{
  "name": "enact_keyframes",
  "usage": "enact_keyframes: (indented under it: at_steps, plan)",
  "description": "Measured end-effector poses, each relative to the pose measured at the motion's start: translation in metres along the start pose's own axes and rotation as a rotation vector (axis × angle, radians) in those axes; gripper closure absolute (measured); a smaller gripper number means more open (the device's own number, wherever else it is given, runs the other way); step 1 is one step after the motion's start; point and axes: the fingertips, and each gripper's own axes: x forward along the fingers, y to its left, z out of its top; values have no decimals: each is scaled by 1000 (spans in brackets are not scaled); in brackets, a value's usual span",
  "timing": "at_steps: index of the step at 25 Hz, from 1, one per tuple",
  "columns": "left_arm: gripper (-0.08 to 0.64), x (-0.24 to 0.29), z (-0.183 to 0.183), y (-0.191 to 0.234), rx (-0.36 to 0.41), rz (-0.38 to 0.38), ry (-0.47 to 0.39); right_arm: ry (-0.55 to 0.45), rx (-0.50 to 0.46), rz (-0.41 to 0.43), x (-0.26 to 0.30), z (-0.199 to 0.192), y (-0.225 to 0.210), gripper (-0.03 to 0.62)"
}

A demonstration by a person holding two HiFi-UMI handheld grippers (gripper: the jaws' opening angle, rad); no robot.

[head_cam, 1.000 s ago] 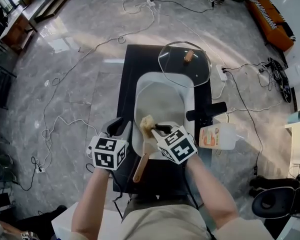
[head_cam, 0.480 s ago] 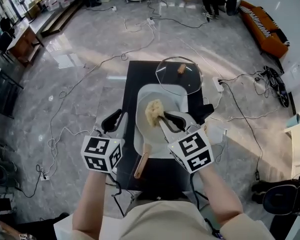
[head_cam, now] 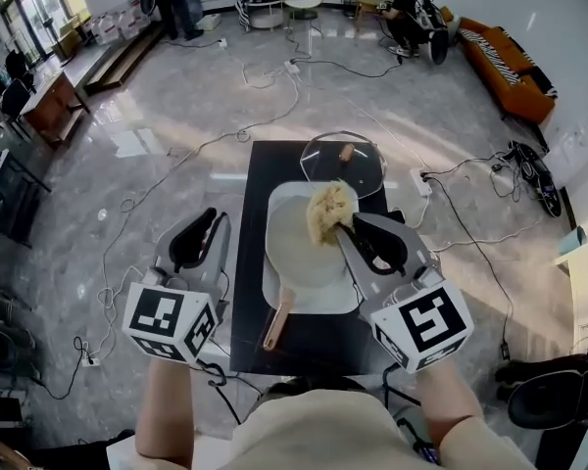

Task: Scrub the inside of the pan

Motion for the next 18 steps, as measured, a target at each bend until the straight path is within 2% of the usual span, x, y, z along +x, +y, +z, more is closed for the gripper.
enact_keyframes:
  at_steps: [4,11,18]
  plan:
    - [508,-19,24,-10,78,7,-43,-67,-17,-49,-29,25,-4,543]
    - [540,-41,39,-22,176,10,-71,-127,33,-61,-65,38,-5,538]
    - [541,-57,35,-41,163,-62,-124,-111,-18,-107,-88,26,-4,538]
